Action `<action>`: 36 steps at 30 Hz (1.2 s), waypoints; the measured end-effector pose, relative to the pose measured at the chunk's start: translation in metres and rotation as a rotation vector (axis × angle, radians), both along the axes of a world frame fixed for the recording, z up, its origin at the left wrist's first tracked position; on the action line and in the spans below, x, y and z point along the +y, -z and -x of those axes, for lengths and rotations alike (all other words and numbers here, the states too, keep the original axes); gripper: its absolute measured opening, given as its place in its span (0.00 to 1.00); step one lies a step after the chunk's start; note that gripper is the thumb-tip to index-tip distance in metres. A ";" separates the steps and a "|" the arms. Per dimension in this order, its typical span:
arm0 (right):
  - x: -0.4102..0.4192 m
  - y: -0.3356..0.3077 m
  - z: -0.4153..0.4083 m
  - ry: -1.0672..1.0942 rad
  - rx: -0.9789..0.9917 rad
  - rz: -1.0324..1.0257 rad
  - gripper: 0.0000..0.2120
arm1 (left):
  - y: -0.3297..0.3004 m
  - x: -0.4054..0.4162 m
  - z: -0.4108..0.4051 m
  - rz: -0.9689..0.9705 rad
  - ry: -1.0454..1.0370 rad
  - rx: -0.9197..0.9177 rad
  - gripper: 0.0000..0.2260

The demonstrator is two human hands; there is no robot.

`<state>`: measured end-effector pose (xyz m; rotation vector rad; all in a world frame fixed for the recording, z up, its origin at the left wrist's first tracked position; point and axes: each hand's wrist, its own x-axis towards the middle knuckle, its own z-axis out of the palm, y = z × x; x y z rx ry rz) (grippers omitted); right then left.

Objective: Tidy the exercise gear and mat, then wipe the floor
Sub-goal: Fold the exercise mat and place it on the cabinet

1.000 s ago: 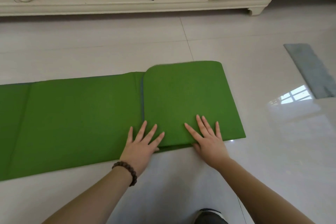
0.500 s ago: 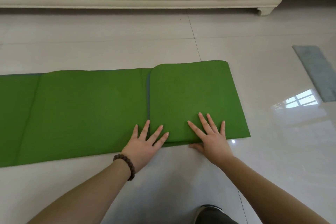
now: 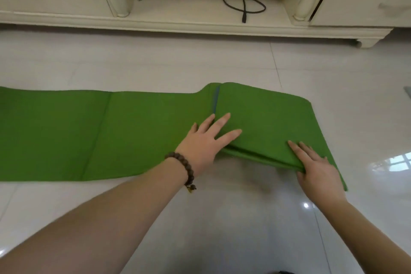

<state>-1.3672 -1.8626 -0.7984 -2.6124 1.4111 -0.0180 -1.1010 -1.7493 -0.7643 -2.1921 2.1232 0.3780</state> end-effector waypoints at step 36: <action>0.276 -0.029 -0.502 -0.617 -0.304 -0.189 0.37 | -0.016 0.373 -0.438 0.507 -0.870 -0.145 0.36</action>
